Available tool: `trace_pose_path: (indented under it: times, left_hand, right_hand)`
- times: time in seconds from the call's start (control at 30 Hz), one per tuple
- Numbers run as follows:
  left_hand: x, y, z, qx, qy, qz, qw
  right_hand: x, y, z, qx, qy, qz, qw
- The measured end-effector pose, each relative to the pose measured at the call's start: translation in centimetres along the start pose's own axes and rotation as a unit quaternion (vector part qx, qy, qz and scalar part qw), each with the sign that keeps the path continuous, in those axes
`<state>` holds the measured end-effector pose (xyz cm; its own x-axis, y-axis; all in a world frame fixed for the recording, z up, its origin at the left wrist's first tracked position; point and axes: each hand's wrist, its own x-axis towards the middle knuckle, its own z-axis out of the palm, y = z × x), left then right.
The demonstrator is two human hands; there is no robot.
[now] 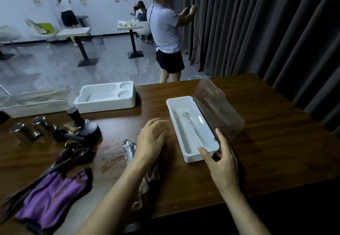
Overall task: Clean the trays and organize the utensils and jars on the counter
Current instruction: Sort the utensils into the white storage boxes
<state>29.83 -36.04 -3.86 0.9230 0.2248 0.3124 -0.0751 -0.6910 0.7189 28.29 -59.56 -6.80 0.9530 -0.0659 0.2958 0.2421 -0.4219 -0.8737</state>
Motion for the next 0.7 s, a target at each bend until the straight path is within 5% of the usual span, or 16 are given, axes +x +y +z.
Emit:
trace_pose_path:
  times: [0.13,0.4,0.7]
  left_hand:
    - [-2.3,-2.0,-2.7,0.083,-0.005,-0.075,0.994]
    - [-2.9,-2.7,-3.5,0.213,-0.064,-0.088,0.971]
    - [-2.8,-1.5,-2.7,0.209,-0.064,-0.106,0.970]
  right_hand:
    - [0.1,0.1,0.1,-0.001,-0.001,-0.001,1.000]
    - [0.1,0.0,0.1,0.005,-0.009,-0.009,1.000]
    - [0.2,0.2,0.0,0.028,-0.014,-0.013,0.999]
